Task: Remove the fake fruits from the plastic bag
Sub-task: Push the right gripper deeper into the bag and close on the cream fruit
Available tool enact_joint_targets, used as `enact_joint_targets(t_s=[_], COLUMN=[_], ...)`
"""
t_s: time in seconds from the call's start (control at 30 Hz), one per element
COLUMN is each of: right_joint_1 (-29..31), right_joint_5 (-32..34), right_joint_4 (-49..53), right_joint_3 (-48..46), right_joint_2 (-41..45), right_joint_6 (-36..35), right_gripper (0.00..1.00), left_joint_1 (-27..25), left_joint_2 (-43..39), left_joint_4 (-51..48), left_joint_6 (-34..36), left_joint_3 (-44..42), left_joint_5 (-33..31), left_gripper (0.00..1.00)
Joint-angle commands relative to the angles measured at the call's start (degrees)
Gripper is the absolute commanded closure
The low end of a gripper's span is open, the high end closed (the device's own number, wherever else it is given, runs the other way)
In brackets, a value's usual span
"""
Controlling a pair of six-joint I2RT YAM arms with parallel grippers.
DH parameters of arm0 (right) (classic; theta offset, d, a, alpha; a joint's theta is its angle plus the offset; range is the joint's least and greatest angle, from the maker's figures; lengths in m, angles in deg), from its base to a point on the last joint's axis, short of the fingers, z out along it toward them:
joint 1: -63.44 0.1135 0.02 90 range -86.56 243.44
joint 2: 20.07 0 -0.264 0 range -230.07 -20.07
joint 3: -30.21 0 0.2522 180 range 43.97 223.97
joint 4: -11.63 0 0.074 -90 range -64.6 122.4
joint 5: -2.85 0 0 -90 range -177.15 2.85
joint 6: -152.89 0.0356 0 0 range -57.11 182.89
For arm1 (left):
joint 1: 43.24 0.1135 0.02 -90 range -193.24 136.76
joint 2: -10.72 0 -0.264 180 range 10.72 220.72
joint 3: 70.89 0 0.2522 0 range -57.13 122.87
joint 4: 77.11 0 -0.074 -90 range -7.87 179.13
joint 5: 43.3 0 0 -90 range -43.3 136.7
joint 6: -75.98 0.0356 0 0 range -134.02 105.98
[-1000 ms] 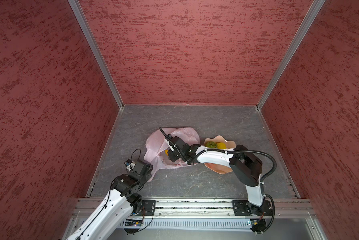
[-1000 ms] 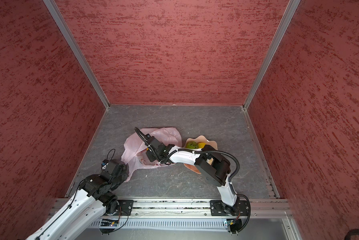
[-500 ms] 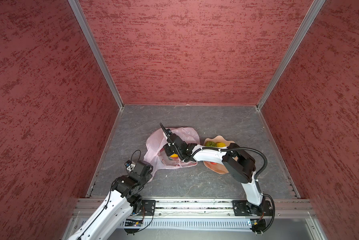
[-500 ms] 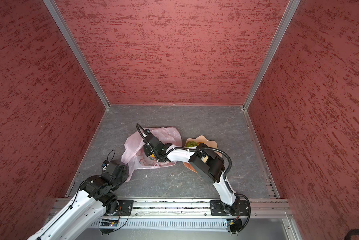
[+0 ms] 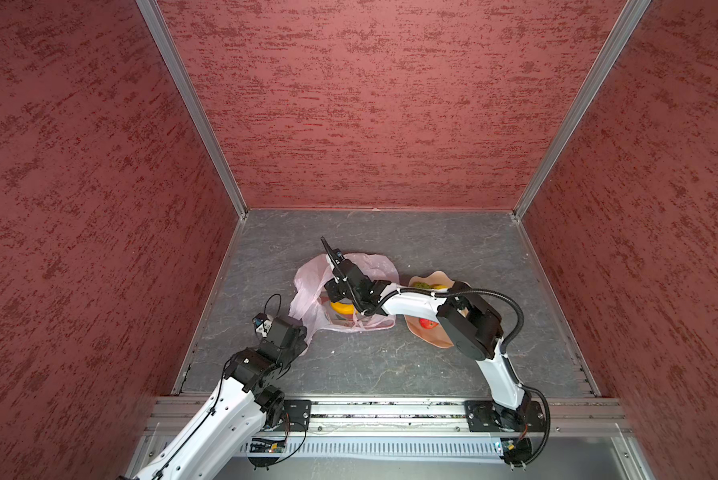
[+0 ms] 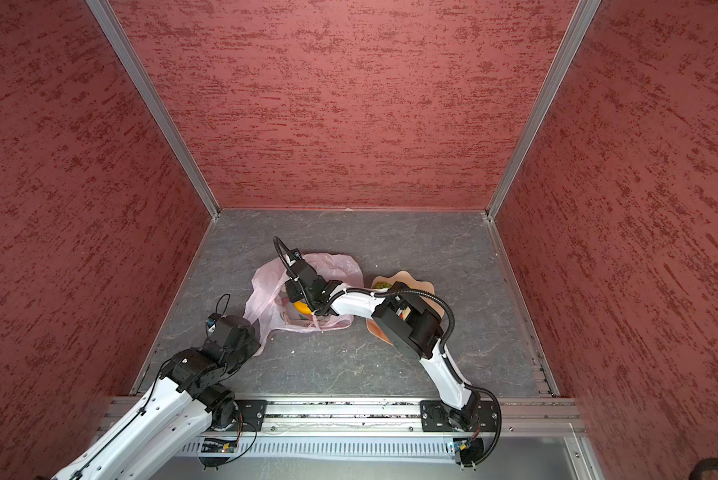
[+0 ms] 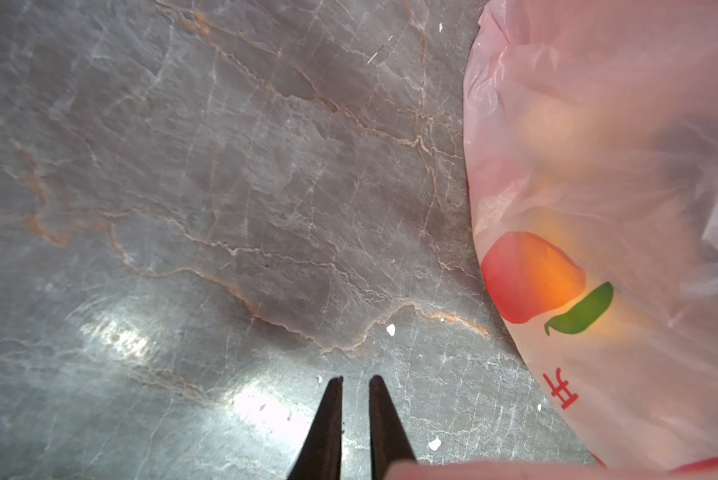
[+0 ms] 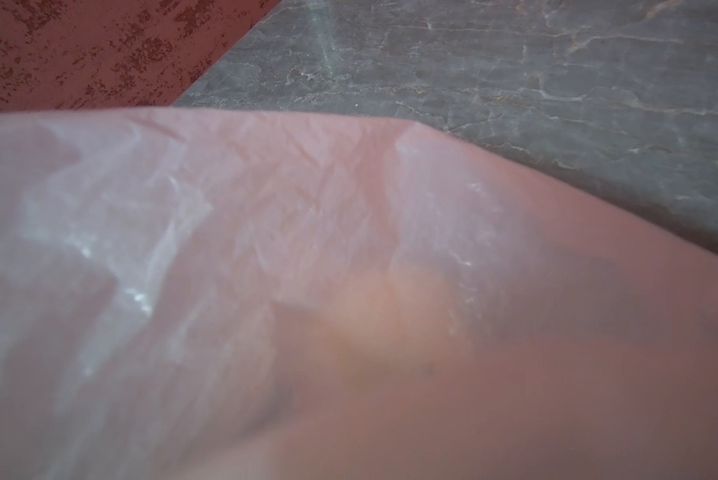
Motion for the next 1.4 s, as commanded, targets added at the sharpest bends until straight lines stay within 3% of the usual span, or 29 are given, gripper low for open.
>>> enact_joint_targets(t_s=[0.0, 0.5, 1.37], right_joint_1=[-0.6, -1.8, -3.4], right_joint_5=[1.0, 0.2, -2.3], right_joint_4=[-1.9, -1.5, -0.8], right_joint_3=[2.2, 5.5, 12.0], right_joint_2=[-1.7, -5.0, -11.2], right_joint_6=[-0.1, 1.6, 9.4], right_gripper=[0.45, 0.14, 0.06], left_joint_1=[0.4, 0.4, -2.4], left_joint_2=[0.2, -2.1, -2.4], left_joint_4=[1.7, 2.6, 3.8], left_joint_6=[1.5, 1.5, -0.5], left_joint_3=[0.9, -2.7, -7.5], left_joint_5=[-0.2, 2.4, 5.3], left_gripper=[0.85, 0.85, 0.86])
